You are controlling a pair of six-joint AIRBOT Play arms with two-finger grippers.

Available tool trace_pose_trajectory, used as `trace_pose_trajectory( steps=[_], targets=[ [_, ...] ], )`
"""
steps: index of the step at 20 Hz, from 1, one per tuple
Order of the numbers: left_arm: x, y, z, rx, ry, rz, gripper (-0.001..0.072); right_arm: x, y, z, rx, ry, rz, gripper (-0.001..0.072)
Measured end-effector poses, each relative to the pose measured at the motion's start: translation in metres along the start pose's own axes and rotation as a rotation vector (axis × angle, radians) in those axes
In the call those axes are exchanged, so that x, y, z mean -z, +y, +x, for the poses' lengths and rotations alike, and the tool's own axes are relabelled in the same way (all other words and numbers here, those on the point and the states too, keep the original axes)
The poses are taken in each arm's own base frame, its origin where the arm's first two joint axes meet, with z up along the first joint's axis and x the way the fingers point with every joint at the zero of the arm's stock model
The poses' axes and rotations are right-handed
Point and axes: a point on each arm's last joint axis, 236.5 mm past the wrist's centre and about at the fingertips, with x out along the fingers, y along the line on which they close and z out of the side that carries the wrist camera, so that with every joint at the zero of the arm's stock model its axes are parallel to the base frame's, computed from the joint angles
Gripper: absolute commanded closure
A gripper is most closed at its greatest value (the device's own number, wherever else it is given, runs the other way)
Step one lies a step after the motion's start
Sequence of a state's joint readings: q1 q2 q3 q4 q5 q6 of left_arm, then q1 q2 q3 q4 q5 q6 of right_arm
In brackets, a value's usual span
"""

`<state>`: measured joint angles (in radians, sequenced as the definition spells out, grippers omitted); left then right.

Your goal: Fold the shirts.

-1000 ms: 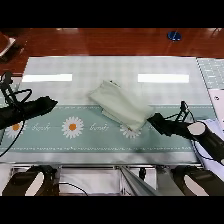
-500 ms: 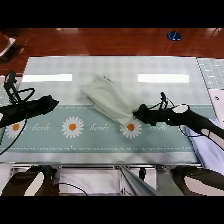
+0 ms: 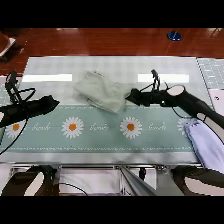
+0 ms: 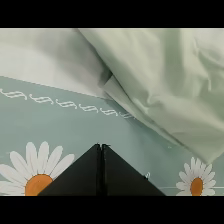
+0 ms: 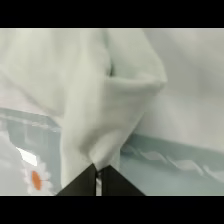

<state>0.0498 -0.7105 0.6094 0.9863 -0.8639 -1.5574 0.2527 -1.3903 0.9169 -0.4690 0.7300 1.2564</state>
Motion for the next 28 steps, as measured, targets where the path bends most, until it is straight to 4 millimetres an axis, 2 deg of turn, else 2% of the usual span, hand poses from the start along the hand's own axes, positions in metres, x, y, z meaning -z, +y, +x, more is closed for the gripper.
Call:
trace_pose_trajectory(
  steps=[2, 4, 7, 10, 14, 17, 20, 24, 28],
  targets=[
    [0.0, 0.0, 0.0, 0.0, 0.0, 0.0, 0.0688, -0.035, 0.031, -0.023, -0.043, -0.057, -0.078, 0.0691],
    [0.0, 0.0, 0.0, 0.0, 0.002, -0.001, 0.0688, -0.071, 0.06, -0.058, -0.077, -0.126, -0.144, 0.0691],
    [0.002, 0.0, 0.0, 0.0, 0.007, -0.002, 0.0688, -0.123, 0.091, -0.129, -0.082, -0.248, -0.22, 0.0691],
    [0.004, 0.0, 0.0, 0.0, 0.015, -0.002, 0.0688, -0.157, 0.098, -0.207, -0.036, -0.361, -0.245, 0.0691],
    [0.004, 0.0, 0.0, 0.001, 0.017, -0.001, 0.0688, -0.174, 0.083, -0.304, 0.045, -0.506, -0.183, 0.0691],
    [0.004, 0.0, 0.0, 0.001, 0.018, -0.001, 0.0688, -0.168, 0.058, -0.362, 0.129, -0.585, -0.096, 0.0691],
    [0.004, 0.0, 0.0, 0.001, 0.017, -0.001, 0.0688, -0.144, 0.018, -0.409, 0.277, -0.627, 0.03, 0.0691],
    [0.001, 0.0, 0.0, 0.001, 0.005, 0.0, 0.0688, -0.087, -0.043, -0.447, 0.469, -0.639, 0.251, 0.0691],
    [-0.002, 0.0, 0.0, 0.0, -0.007, 0.0, 0.0688, -0.007, -0.103, -0.47, 0.644, -0.639, 0.512, 0.0691]
  ],
)
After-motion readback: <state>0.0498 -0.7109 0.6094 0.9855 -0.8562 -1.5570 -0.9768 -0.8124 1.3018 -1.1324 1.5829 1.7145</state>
